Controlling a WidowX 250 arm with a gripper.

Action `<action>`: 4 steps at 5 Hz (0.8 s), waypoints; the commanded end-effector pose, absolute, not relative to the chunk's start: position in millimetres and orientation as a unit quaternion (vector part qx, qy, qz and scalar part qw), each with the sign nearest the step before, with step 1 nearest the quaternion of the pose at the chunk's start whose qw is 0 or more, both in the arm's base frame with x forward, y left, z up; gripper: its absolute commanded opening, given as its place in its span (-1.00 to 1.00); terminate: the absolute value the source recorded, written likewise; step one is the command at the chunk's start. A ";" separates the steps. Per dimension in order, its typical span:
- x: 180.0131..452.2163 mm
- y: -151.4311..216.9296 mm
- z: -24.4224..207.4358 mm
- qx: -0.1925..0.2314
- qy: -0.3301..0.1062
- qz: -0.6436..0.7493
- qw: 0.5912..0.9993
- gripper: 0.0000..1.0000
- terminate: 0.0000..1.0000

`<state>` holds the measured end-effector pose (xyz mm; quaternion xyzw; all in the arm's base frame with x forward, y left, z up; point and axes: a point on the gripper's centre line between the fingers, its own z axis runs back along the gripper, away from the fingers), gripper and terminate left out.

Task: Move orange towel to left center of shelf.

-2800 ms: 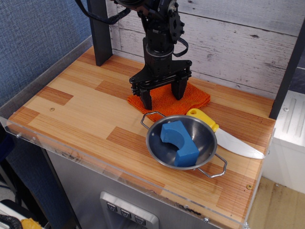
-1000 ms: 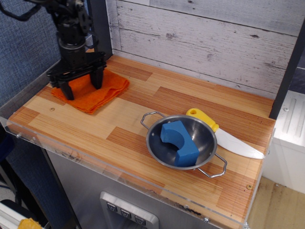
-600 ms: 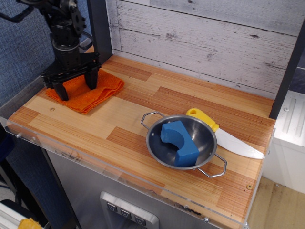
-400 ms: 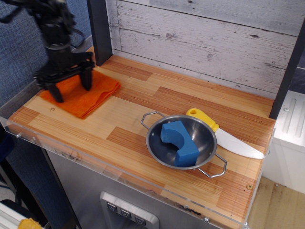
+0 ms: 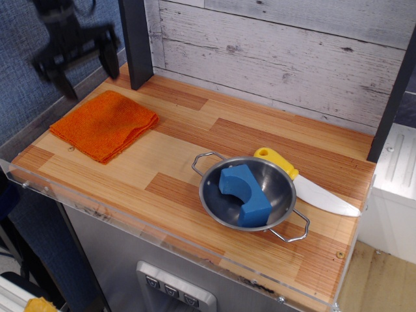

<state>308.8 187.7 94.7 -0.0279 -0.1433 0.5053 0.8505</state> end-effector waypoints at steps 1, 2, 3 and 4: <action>304.9 181.6 162.1 -0.030 -0.227 0.492 0.840 1.00 -1.00; 304.9 181.6 162.1 -0.030 -0.227 0.492 0.840 1.00 -1.00; 304.9 181.6 162.1 -0.030 -0.227 0.492 0.840 1.00 -1.00; 304.9 181.6 162.1 -0.030 -0.227 0.492 0.840 1.00 1.00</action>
